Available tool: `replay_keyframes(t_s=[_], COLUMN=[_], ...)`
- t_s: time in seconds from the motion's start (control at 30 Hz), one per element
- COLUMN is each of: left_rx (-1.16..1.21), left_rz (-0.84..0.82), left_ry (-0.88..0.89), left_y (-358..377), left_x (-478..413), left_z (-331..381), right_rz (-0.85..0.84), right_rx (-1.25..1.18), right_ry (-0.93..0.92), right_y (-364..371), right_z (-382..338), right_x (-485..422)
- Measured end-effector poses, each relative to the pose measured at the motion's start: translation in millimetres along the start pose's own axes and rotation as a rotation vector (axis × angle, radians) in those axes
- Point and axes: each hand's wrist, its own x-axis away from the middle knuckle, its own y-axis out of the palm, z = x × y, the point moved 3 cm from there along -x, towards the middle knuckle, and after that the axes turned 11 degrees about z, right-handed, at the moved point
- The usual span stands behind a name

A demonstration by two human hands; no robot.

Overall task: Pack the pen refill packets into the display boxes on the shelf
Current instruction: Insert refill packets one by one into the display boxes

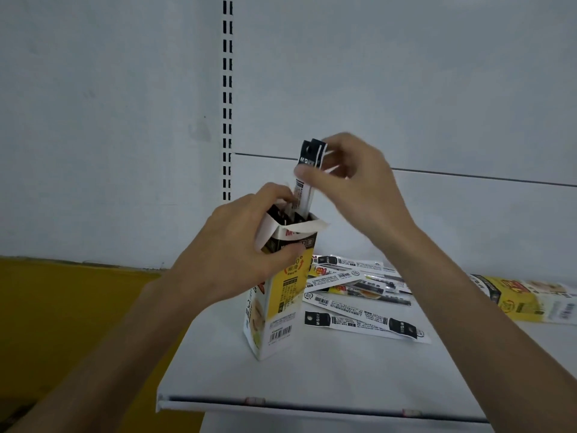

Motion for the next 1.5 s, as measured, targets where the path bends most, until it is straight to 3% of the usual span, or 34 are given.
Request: replay_keyframes(t_s=[0.1,0.2,0.3,0.47,0.57,0.63,0.7,0.77,0.8,0.87,0.97,1.13,1.23,1.37,1.5], left_rx=[0.072,0.182,0.239,0.184,0.15,0.169,0.196,0.213,0.21,0.176,0.155,0.145,0.204,0.234,0.215], left_rz=[0.037,0.097,0.127,0.115,0.095,0.084,0.079,0.07,0.061,0.059,0.071,0.012,-0.004,-0.021,-0.012], left_ry=[-0.054,-0.109,-0.096,-0.04,-0.014,-0.044,-0.074,-0.077,-0.077,-0.067,-0.086,-0.111,-0.109,-0.108,-0.107], left_y=[4,10,11,15,20,20,17,16,17,19,18,17,16,14,10], left_x=[1,2,6,2,-2,-5,-7,-7,-7,-7,-6,-3,-2,-3,-4], left_z=[-3,-10,-12,-15,-19,-22,-25,-22,-20,-18,-18,-18,-18,-18,-18], right_rz=[0.014,-0.163,-0.3,-0.454,-0.58,-0.521,-0.255,-0.114,-0.178,-0.479,-0.693,-0.549,-0.431,-0.555,-0.552], right_rx=[0.049,0.247,0.209,0.392,0.414,0.293,0.043,0.108,0.266,0.533,0.657,0.784,0.807,0.904,0.906], right_ry=[-0.071,-0.138,-0.127,-0.211,-0.17,-0.119,-0.062,-0.048,-0.039,0.02,0.097,-0.017,0.06,0.18,0.118], right_y=[-1,9,7,13,11,2,-10,-15,-11,2,15,15,2,-6,-3], right_z=[-2,3,-1,-3,-4,-2,12,47,70,112,149,158,168,192,190], right_x=[-5,5,12,14,9,10,11,12,16,34,59,48,29,29,27])
